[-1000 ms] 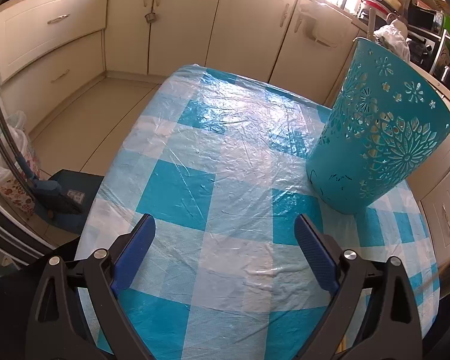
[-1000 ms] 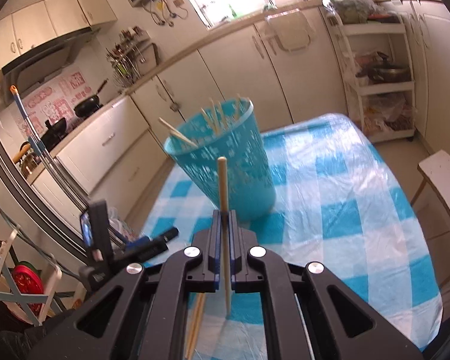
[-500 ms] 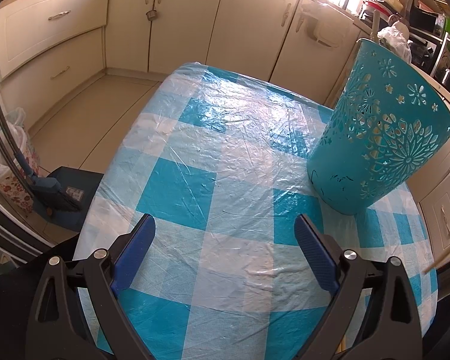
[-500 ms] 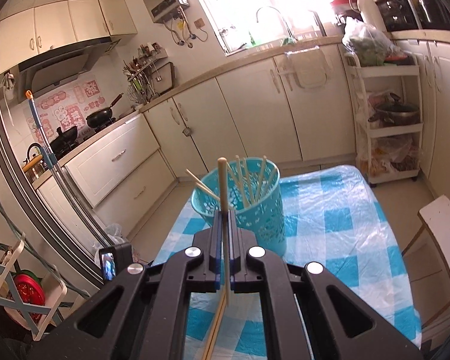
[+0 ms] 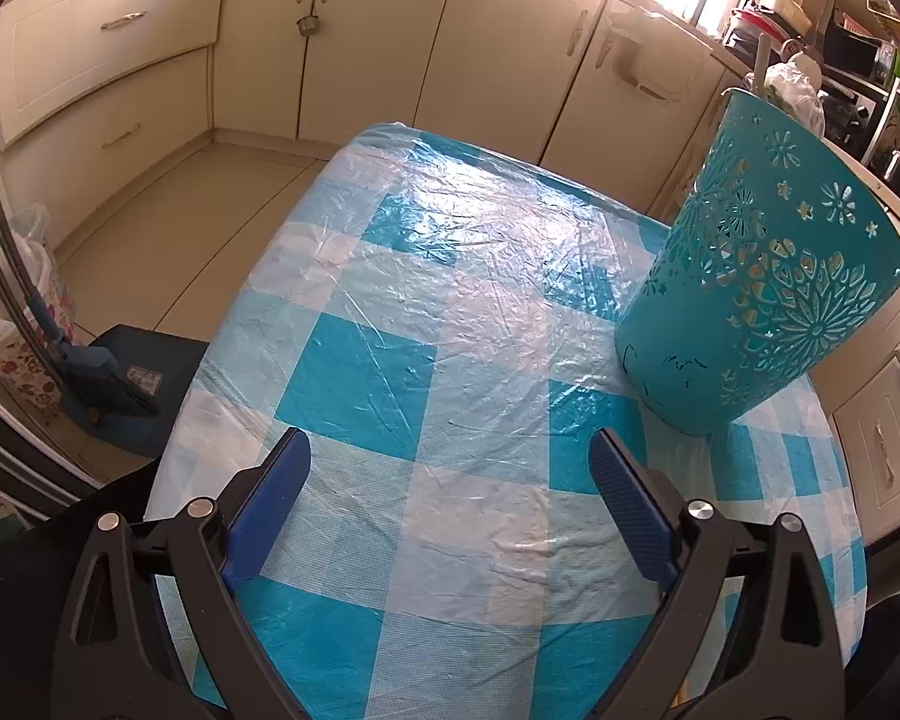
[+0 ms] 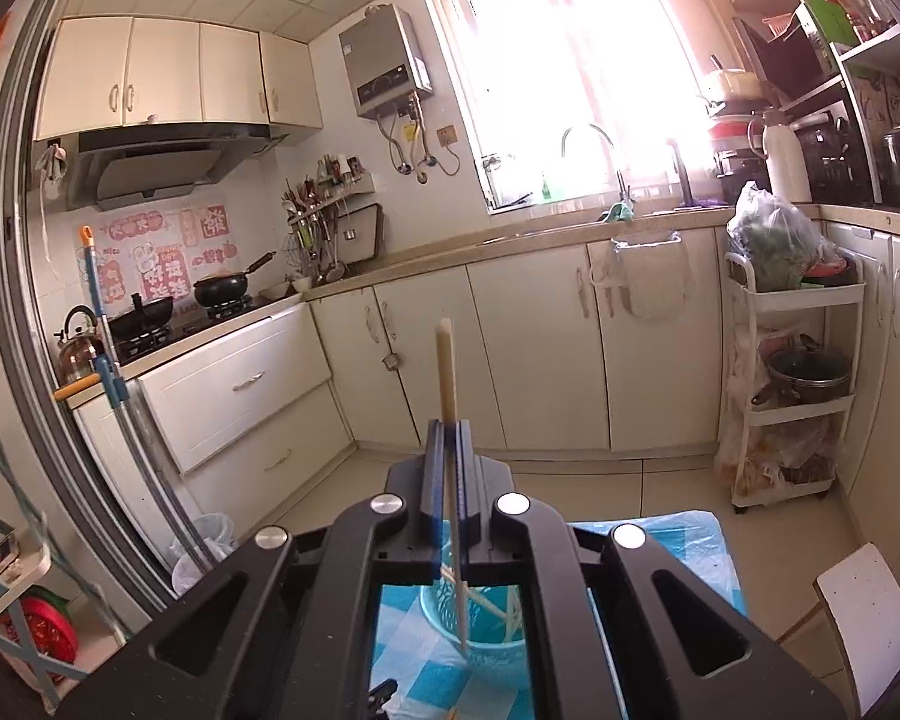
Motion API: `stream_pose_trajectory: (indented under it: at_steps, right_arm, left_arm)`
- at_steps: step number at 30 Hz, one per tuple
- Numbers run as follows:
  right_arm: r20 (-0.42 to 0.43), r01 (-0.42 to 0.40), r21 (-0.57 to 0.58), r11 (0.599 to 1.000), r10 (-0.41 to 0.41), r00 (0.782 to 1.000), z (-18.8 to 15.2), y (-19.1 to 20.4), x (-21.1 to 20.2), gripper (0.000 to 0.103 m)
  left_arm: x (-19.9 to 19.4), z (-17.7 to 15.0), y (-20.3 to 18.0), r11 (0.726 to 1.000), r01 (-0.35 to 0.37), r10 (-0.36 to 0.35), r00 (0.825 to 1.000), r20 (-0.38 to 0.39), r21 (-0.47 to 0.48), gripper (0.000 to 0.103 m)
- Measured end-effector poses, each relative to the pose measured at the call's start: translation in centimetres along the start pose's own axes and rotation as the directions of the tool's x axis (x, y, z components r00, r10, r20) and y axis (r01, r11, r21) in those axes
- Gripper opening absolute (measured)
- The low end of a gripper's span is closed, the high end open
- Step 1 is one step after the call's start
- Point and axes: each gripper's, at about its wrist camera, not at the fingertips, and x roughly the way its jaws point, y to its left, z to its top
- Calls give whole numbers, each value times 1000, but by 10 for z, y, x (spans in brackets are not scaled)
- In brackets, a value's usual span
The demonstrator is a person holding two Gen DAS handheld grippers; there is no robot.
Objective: Organize utensils
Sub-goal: 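Carry the wooden stick over the teal basket and open the right gripper, then return the right gripper to the sticks and close on one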
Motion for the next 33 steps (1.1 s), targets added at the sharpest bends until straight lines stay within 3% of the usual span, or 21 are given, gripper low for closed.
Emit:
stream_pose_trajectory:
  at_steps: [7, 11, 13, 14, 16, 17, 19, 21, 23, 26, 30, 33]
  right_arm:
    - [-101, 72, 25, 997, -69, 992, -30, -20, 53, 4]
    - [-180, 67, 65, 996, -54, 982, -43, -32, 51, 4]
    - [-248, 59, 32, 998, -49, 967, -54, -35, 42, 7]
    - [-290, 50, 6, 999, -46, 956, -60, -34, 39, 20]
    - [-429, 58, -104, 993, -98, 898, -88, -35, 32, 32]
    - [-500, 65, -166, 984, -141, 855, -110, -38, 28, 32]
    - [-585, 71, -202, 977, -179, 791, -145, -48, 27, 32]
    - [-630, 118, -218, 969, -232, 741, -175, -62, 28, 30]
    - [-657, 147, -216, 965, -255, 710, -195, -74, 34, 26]
    - [-678, 167, -198, 966, -258, 688, -209, -83, 44, 24]
    - [-686, 158, -203, 966, -256, 681, -218, -81, 47, 23]
    - [-682, 136, -236, 962, -264, 682, -222, -76, 48, 8]
  left_arm:
    - [0, -1, 2, 1000, 7, -7, 1000, 2, -10, 90]
    - [0, -1, 3, 1000, 10, -10, 1000, 5, -12, 90]
    - [0, -1, 3, 1000, 13, -13, 1000, 4, -15, 90]
    - [0, -1, 3, 1000, 15, -15, 1000, 4, -17, 90]
    - [0, -1, 4, 1000, 18, -18, 1000, 6, -20, 90]
    - [0, -1, 4, 1000, 18, -18, 1000, 7, -20, 90]
    - [0, -1, 3, 1000, 16, -16, 1000, 8, -17, 90]
    - [0, -1, 0, 1000, 8, -8, 1000, 6, -9, 90]
    - [0, -1, -1, 1000, 2, -2, 1000, 4, 0, 90]
    - [1, 0, -1, 1000, -2, 2, 1000, 1, 0, 91]
    - [2, 0, 0, 1000, -2, 2, 1000, -5, -12, 91]
    - [2, 0, -1, 1000, -3, 3, 1000, -3, -7, 91]
